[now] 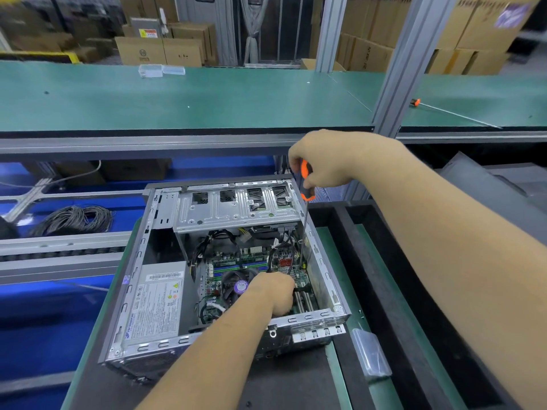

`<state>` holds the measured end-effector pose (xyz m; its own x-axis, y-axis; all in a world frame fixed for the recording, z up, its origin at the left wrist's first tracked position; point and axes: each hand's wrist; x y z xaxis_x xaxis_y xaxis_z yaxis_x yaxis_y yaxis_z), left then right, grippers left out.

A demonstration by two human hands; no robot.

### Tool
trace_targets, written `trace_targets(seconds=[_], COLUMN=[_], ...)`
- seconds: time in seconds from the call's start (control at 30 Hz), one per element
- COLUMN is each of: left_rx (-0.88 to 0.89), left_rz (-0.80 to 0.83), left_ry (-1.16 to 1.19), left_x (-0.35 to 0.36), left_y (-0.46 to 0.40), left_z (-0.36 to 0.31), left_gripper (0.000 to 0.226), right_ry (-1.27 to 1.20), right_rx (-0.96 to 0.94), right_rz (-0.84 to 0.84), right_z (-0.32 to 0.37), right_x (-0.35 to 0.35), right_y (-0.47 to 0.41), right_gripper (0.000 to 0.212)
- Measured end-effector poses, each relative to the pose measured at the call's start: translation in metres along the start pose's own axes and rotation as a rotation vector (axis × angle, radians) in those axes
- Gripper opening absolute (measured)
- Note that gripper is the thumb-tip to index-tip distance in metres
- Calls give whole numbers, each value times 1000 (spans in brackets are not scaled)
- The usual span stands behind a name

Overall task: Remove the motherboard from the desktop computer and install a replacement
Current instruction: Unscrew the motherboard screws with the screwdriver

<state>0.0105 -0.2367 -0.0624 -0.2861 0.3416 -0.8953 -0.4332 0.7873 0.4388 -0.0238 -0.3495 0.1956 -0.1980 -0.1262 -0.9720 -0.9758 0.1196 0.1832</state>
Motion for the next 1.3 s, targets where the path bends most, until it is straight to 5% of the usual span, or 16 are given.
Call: trace_targets(seconds=[0.1,0.23,0.43,0.53,0.7,0.8,1.0,1.1,1.23,1.3], left_rx=[2,-12,-9,-7,-5,-6,-4,-3,-3,-5], left_rz=[-1,2,-9,-12,-19,-31,-40,-45,-38,-43], left_ry=[-7,2,17,25,30,27,20,22,34,43], left_x=[0,2,3,3,4,5,6,6,4,4], left_y=[-1,-2,-2,-2,-3,-4,-5,-5,-4,-3], left_z=[0,0,1,2,2,3,3,4,3,3], left_gripper=[11,14,20,23,24,24,23,22,23,23], right_ry=[-4,7,-3,-47,-15,-27,-12,-17,-74,-111], right_rx=[73,-40,61,-17,78,26,94,32,75,47], right_rz=[-47,-12,-45,-26,-8,-7,-36,-27,-43,-53], right_z=[-1,0,0,-1,1,-1,3,1,1,-1], right_x=[-3,-2,0,2,-2,1,-3,-1,-1,1], right_y=[1,-1,0,1,2,1,0,-1,1,-1], right_gripper=[48,10,43,11,41,17,39,7,35,24])
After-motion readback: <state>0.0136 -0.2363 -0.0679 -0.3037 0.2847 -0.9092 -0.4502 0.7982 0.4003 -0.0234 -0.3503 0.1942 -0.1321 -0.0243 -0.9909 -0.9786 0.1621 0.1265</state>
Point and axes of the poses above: each hand's wrist, its own y-axis away from the middle knuckle, its own x-axis out of the palm, z = x × y, and after that the axes turned 5 degrees about -x, right-handed
